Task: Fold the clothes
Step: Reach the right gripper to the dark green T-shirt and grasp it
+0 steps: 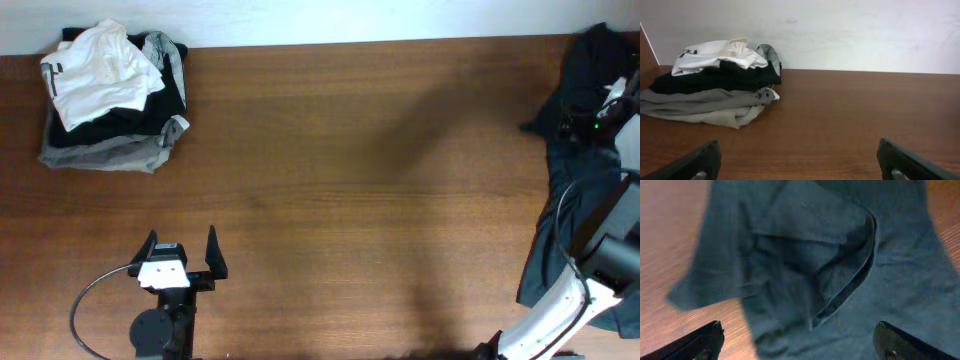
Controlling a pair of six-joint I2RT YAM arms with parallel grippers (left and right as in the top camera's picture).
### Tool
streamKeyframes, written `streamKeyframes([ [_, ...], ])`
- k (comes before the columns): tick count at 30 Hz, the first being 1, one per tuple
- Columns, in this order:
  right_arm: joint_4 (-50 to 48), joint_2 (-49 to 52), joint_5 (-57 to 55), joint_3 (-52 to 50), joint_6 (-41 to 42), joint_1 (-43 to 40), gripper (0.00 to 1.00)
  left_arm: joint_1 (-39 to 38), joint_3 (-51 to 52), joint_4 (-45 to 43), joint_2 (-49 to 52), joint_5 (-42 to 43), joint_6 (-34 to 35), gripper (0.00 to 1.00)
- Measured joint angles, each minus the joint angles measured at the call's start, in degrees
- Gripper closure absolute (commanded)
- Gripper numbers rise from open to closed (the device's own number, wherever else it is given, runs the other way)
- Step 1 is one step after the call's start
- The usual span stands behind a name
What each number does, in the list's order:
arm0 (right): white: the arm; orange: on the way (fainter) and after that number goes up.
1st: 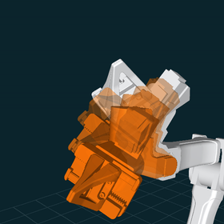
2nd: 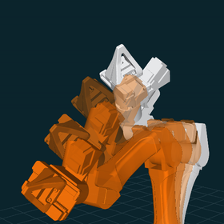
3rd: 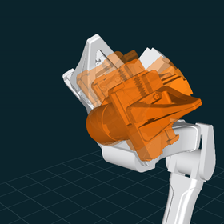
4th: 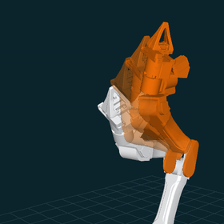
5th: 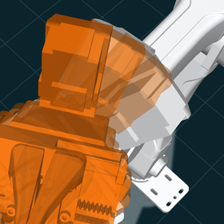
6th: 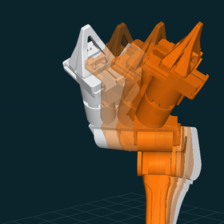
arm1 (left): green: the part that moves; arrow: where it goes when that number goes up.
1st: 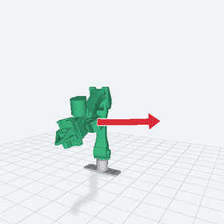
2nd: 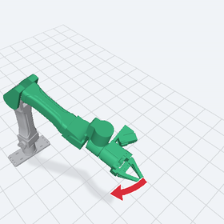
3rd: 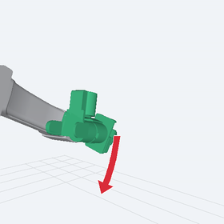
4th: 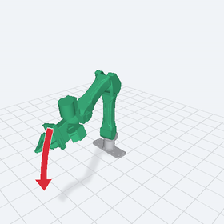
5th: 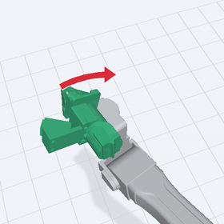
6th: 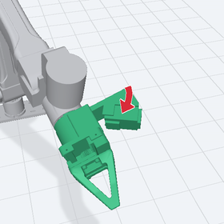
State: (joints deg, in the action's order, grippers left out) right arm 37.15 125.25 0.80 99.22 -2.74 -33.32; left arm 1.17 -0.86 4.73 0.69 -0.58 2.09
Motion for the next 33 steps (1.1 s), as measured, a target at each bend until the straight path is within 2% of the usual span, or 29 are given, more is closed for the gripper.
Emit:
streamKeyframes([
  [5,-4.6,1.7,5.3,0.2,3.9,-4.6,0.03,0.0,0.0,0.0,0.0,0.0,0.0,0.01],
  [9,-7.5,2.4,9.6,0.4,5.7,-6.9,0.09,0.0,0.0,0.0,0.0,0.0,0.0,0.01],
  [11,-9.0,4.0,11.5,0.4,6.2,-6.9,0.20,0.0,0.0,0.0,0.0,0.0,0.0,0.01],
  [12,-9.7,5.0,12.2,0.4,7.0,-6.9,0.22,0.0,0.0,0.0,0.0,0.0,0.0,0.01],
  [16,-10.9,6.0,13.2,0.4,9.1,-6.9,0.49,0.0,0.0,0.0,0.0,0.0,0.0,0.01],
  [21,-11.0,6.2,13.6,0.4,9.6,-6.9,0.47,0.0,0.0,0.0,0.0,0.0,0.0,0.01],
  [24,-11.2,8.0,13.7,0.4,9.9,-6.9,0.70,0.0,0.0,0.0,0.0,0.0,0.0,0.01],
  [26,-11.7,8.4,13.6,0.4,9.8,-6.9,0.82,0.0,0.0,0.0,0.0,0.0,0.0,0.01],
  [29,-11.0,8.4,13.6,0.9,9.9,-6.9,0.83,0.0,0.0,0.0,0.0,0.0,0.0,0.01],
  [31,-8.8,8.4,13.7,2.3,10.1,-6.9,0.76,0.0,0.0,0.0,0.0,0.0,0.0,0.01],
  [33,-6.9,8.4,13.7,4.3,10.0,-6.9,0.78,0.0,0.0,0.0,0.0,0.0,0.0,0.01],
])
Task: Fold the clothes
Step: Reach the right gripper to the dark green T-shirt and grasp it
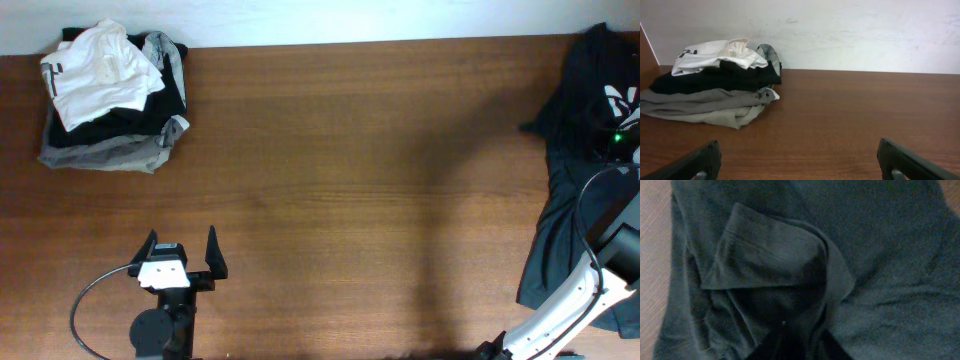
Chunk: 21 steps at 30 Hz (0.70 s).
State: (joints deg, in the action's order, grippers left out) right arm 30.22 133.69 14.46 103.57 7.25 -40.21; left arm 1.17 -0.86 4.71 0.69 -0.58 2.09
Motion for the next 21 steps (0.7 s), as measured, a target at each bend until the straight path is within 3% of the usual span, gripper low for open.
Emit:
streamKeyframes([
  [3,3.3,0.0,0.0,3.0,0.0,0.0,0.96,0.0,0.0,0.0,0.0,0.0,0.0,0.01],
  [10,5.4,0.0,0.0,3.5,0.0,0.0,0.94,0.0,0.0,0.0,0.0,0.0,0.0,0.01],
  [12,5.5,0.0,0.0,3.5,0.0,0.0,0.68,0.0,0.0,0.0,0.0,0.0,0.0,0.01],
  [16,5.6,0.0,-1.0,3.5,-0.3,0.0,0.70,0.0,0.0,0.0,0.0,0.0,0.0,0.01],
  [19,5.0,0.0,-1.3,3.5,-0.5,0.0,0.91,0.0,0.0,0.0,0.0,0.0,0.0,0.01],
  [20,4.9,0.0,-1.5,3.5,-0.8,0.0,0.91,0.0,0.0,0.0,0.0,0.0,0.0,0.01],
  [21,4.9,0.0,-1.5,3.5,-0.7,0.0,0.85,0.0,0.0,0.0,0.0,0.0,0.0,0.01],
])
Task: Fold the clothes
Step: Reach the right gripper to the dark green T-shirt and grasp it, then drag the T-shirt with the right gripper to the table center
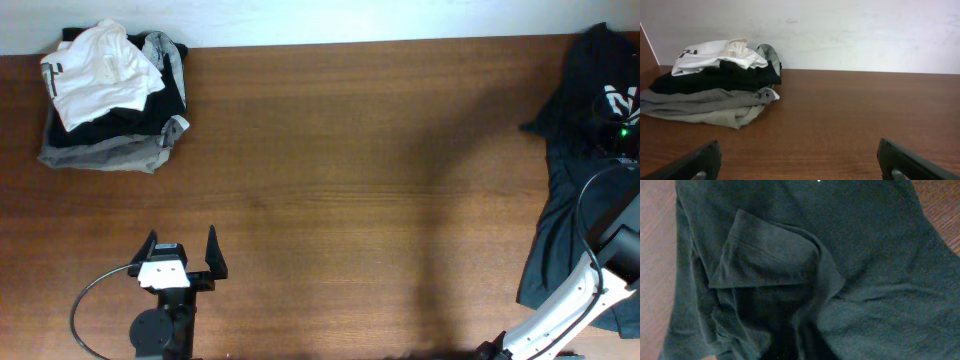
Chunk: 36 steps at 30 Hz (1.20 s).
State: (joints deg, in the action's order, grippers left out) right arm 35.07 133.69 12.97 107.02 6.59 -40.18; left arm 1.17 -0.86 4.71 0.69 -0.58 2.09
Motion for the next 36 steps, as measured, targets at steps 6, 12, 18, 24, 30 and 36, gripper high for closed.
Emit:
streamKeyframes([
  [6,-0.3,0.0,0.0,0.0,-0.4,0.0,0.63,0.0,0.0,0.0,0.0,0.0,0.0,0.01],
  [12,-0.5,0.6,0.0,-0.1,-0.3,0.0,0.64,0.0,0.0,0.0,0.0,0.0,0.0,0.01],
  [18,-1.7,0.7,0.0,-0.4,-0.4,0.0,0.68,0.0,0.0,0.0,0.0,0.0,0.0,0.01],
  [24,-1.9,1.9,0.0,-0.4,-0.5,0.0,0.96,0.0,0.0,0.0,0.0,0.0,0.0,0.01],
  [30,-1.9,1.9,0.7,-0.4,-2.1,0.5,0.96,0.0,0.0,0.0,0.0,0.0,0.0,0.01],
  [36,-1.0,-4.8,7.7,-1.0,-3.0,7.0,0.96,0.0,0.0,0.0,0.0,0.0,0.0,0.01],
])
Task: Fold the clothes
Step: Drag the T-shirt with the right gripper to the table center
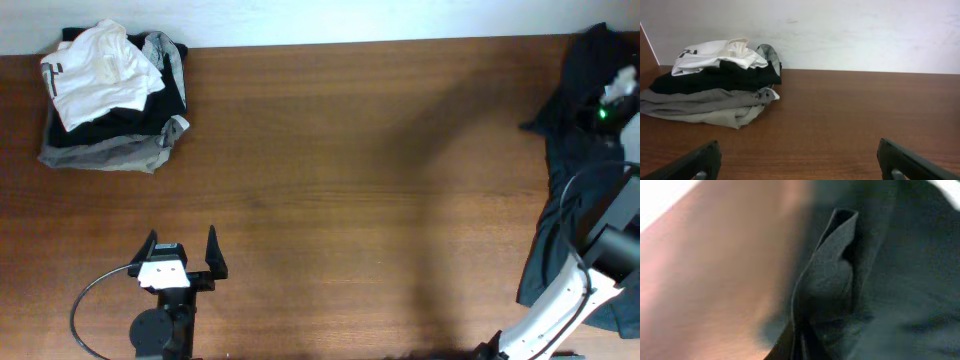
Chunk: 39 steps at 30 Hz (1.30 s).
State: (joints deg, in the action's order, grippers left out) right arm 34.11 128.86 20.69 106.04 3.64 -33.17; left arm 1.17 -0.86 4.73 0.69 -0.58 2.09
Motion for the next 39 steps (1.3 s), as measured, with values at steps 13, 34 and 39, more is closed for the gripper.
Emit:
streamKeyframes([
  [13,0.6,-5.0,12.7,0.0,5.0,56.8,0.96,0.0,0.0,0.0,0.0,0.0,0.0,0.01],
  [34,24.5,-22.5,-14.6,7.1,10.1,67.4,0.01,0.0,0.0,0.0,0.0,0.0,0.0,0.01],
  [39,38.8,-36.6,-14.3,8.6,10.1,57.9,0.01,0.0,0.0,0.0,0.0,0.4,-0.6,0.01],
])
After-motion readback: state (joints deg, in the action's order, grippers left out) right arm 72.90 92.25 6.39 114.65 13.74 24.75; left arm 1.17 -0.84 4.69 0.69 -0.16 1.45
